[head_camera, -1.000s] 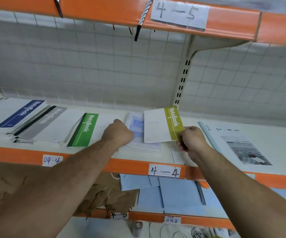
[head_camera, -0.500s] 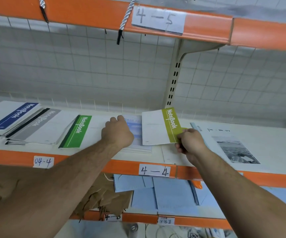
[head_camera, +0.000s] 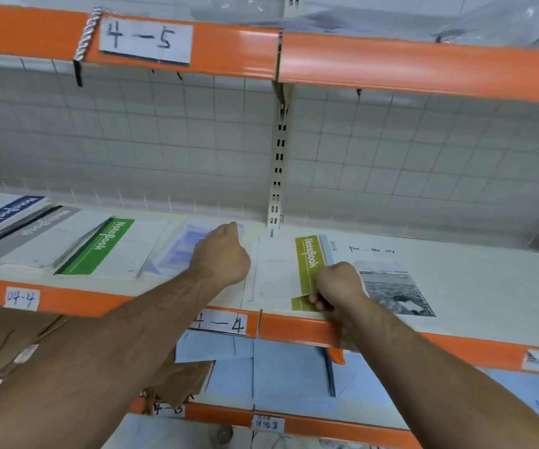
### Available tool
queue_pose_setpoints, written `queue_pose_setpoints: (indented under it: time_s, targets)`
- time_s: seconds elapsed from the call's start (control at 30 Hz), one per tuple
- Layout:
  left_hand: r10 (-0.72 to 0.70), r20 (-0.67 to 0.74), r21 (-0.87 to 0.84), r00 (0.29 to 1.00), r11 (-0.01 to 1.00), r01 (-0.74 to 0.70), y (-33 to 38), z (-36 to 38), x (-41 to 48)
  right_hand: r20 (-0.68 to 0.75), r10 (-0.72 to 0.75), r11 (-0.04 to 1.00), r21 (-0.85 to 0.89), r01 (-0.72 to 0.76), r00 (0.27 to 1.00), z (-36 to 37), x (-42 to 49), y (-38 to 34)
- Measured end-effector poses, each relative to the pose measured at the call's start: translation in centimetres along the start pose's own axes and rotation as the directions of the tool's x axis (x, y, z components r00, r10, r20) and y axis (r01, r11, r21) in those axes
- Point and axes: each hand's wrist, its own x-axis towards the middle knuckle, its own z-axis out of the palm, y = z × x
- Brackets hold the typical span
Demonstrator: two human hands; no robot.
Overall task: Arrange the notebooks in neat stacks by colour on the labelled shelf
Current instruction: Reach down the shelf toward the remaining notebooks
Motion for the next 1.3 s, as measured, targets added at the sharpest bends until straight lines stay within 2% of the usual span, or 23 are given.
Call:
queue_pose_setpoints:
  time_s: [0.1,0.17,0.23,0.37,0.63,0.73,0.83,0.9,1.03,1.13,1.3]
  targets:
    - [-0.075,-0.012,0.001,0.997,0.997,0.075,0.8,0.4,-0.8,0.052,-0.112,0.955,-0.271,0.122,0.992,-0.9,-0.4,-0.1]
    - [-0.111,-0.009,0.008,0.994,0.994,0.111,1.1,0.6,-1.3,0.089,-0.197,0.861,-0.461,0.216,0.976,-1.2,-0.2,0.0]
    - [-0.13,0.006,0.009,0.991,0.991,0.13,1.2,0.7,-1.9,0.136,-0.236,0.778,-0.567,0.271,0.962,-1.1,-0.1,0.2]
    - [-0.169,0.009,0.033,0.986,0.985,0.169,1.2,0.4,-2.8,0.198,-0.252,0.707,-0.631,0.32,0.947,-0.6,-0.1,0.7]
    - [-0.153,0.016,0.033,0.988,0.988,0.153,0.9,0.3,-3.2,0.194,-0.281,0.598,-0.73,0.33,0.94,-0.3,-0.2,0.2]
    - [-0.075,0.015,0.036,0.997,0.997,0.074,1.0,0.4,-3.0,0.164,-0.311,0.553,-0.77,0.319,0.936,-0.2,-0.5,0.0]
    - [0.058,0.145,0.104,0.988,0.992,-0.074,1.3,0.4,-2.6,0.147,-0.318,0.566,-0.763,0.313,0.936,0.2,-1.1,0.1]
    - [0.126,0.243,0.167,0.962,0.971,-0.17,1.8,0.2,-2.0,0.141,-0.332,0.58,-0.75,0.319,0.933,0.1,-1.6,0.2]
    - [0.251,0.316,0.186,0.915,0.929,-0.319,3.4,0.5,-1.4,0.108,-0.398,0.491,-0.814,0.311,0.911,-1.5,-2.5,0.6]
    - [0.341,0.36,0.154,0.869,0.897,-0.415,5.0,1.2,-1.6,0.055,-0.371,0.47,-0.85,0.238,0.927,-3.1,-3.2,1.6]
    - [0.502,0.404,0.104,0.765,0.805,-0.584,8.1,2.6,-3.0,-0.072,-0.326,0.5,-0.859,0.108,0.943,-6.1,-5.6,4.4]
